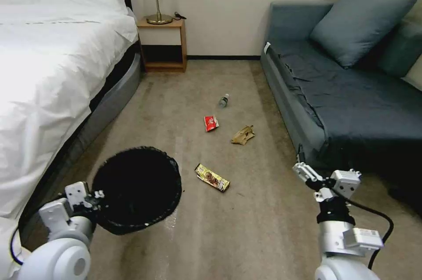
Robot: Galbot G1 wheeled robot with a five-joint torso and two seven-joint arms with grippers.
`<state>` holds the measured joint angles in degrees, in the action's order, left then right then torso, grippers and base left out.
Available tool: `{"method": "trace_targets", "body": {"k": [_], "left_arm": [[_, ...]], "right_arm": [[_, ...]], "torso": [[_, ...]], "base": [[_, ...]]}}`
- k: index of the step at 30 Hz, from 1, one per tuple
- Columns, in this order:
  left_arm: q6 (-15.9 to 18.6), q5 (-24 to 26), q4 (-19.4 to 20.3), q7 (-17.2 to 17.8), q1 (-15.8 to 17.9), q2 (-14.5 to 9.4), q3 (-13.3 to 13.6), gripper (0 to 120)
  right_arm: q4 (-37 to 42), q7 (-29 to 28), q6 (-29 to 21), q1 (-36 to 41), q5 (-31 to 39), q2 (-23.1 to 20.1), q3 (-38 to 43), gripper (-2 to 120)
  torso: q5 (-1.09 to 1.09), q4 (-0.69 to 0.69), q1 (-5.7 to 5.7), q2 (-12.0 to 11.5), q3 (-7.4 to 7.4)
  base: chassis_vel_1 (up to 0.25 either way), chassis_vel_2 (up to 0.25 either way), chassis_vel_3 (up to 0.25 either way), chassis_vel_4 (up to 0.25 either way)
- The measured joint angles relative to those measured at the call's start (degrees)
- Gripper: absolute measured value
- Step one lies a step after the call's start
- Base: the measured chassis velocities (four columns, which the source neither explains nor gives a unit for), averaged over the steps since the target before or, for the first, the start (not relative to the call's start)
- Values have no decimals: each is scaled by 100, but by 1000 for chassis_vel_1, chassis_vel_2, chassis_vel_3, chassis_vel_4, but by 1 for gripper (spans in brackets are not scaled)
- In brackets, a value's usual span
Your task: Pick up the trash bin, then pick up the garbage on the floor and place it into the trash bin.
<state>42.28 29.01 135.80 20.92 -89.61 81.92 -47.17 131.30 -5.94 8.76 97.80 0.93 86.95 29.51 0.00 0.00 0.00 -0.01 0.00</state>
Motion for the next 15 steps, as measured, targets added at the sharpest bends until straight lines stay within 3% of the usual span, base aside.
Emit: {"method": "trace_targets", "body": {"k": [15], "left_arm": [[-114,-338,-167,-102,33,117,19,3]], "right_arm": [[-317,276,322,-80,-181,69,-142,100]], "torso": [[0,0,0,1,0]], "base": [[0,0,0,0]]}}
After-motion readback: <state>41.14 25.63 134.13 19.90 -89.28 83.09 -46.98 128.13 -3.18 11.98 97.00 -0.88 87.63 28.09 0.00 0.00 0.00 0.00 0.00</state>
